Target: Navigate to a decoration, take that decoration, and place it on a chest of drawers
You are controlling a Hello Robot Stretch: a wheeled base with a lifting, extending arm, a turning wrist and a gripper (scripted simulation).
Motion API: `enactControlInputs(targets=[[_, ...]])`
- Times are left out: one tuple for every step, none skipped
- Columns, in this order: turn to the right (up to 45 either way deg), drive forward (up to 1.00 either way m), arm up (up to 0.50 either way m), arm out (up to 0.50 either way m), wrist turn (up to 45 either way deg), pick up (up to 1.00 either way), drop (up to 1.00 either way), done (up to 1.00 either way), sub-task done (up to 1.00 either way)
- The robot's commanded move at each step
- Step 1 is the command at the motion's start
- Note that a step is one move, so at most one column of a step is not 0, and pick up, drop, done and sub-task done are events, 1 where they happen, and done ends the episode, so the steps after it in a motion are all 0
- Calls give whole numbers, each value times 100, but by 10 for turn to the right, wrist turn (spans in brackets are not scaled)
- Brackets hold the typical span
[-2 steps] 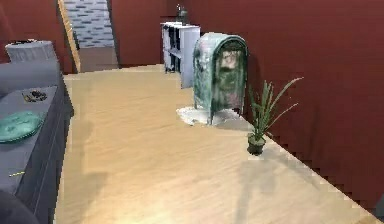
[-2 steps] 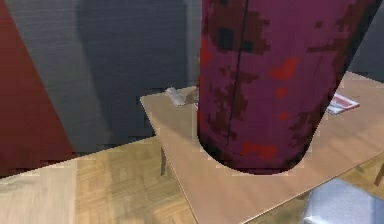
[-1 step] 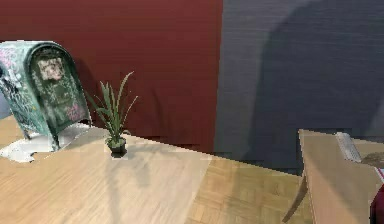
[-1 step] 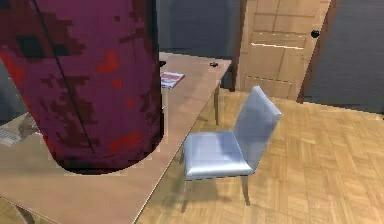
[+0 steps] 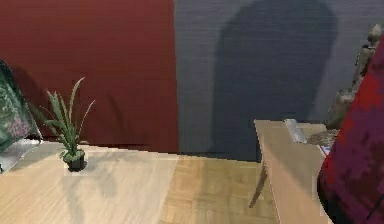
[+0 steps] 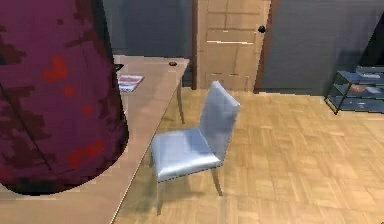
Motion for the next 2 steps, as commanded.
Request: enactControlInputs(targets=[[0,85,0,0,0,0,0,0,0],[0,0,50,0,0,0,0,0,0]])
